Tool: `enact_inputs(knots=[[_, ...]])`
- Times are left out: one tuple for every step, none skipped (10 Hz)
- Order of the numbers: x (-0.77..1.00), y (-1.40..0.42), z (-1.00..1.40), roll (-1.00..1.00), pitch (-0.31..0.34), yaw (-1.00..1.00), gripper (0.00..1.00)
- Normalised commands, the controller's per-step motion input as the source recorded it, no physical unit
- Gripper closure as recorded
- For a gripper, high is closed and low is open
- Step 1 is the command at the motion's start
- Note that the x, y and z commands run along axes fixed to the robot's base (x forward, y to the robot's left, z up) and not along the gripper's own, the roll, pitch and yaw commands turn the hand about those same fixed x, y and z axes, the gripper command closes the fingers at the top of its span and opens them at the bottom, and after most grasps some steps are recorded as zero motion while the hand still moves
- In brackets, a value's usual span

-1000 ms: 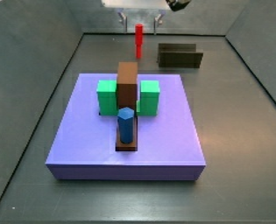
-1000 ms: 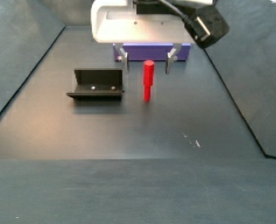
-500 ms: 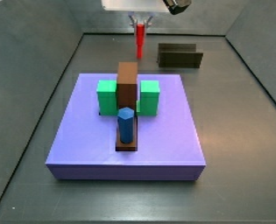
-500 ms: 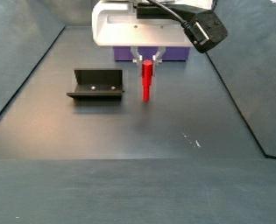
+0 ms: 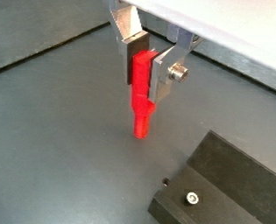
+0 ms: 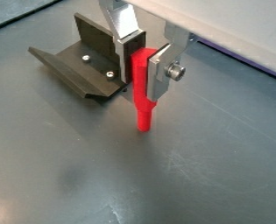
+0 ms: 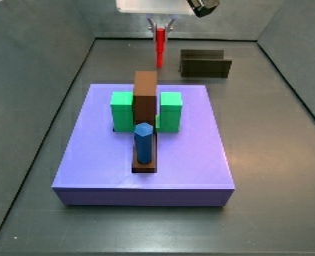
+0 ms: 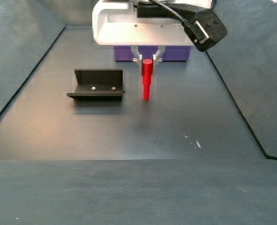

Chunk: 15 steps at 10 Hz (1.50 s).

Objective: Pick up the red object. Move up. Move to above the board. Insert the red object.
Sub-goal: Pick up the red object, then move up, then move to above the board.

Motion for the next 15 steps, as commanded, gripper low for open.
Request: enact_inputs(knots=[[0.00, 0.00, 0.00, 0.00, 0.000, 0.00, 1.00], [0.00, 0.00, 0.00, 0.00, 0.000, 0.00, 1.00], [0.00, 0.00, 0.00, 0.00, 0.000, 0.00, 1.00], [0.00, 0.00, 0.00, 0.00, 0.000, 0.00, 1.00], [0.00, 0.00, 0.00, 0.00, 0.000, 0.00, 1.00], [0.00, 0.00, 0.00, 0.00, 0.000, 0.00, 1.00], [0.00, 0.00, 0.00, 0.00, 0.000, 0.00, 1.00], [0.00, 0.00, 0.00, 0.00, 0.000, 0.00, 1.00], [0.00, 0.00, 0.00, 0.00, 0.000, 0.00, 1.00], [0.00, 0.00, 0.83, 0.00, 0.000, 0.00, 1.00], [-0.03, 0.01, 0.78, 0.00, 0.025, 0.00, 1.00], [-0.05, 0.01, 0.65, 0.01, 0.040, 0.00, 1.00], [0.01, 0.01, 0.17, 0.03, -0.002, 0.00, 1.00], [0.00, 0.00, 1.40, 0.00, 0.000, 0.00, 1.00], [-0.03, -0.01, 1.40, 0.00, 0.034, 0.00, 1.00]])
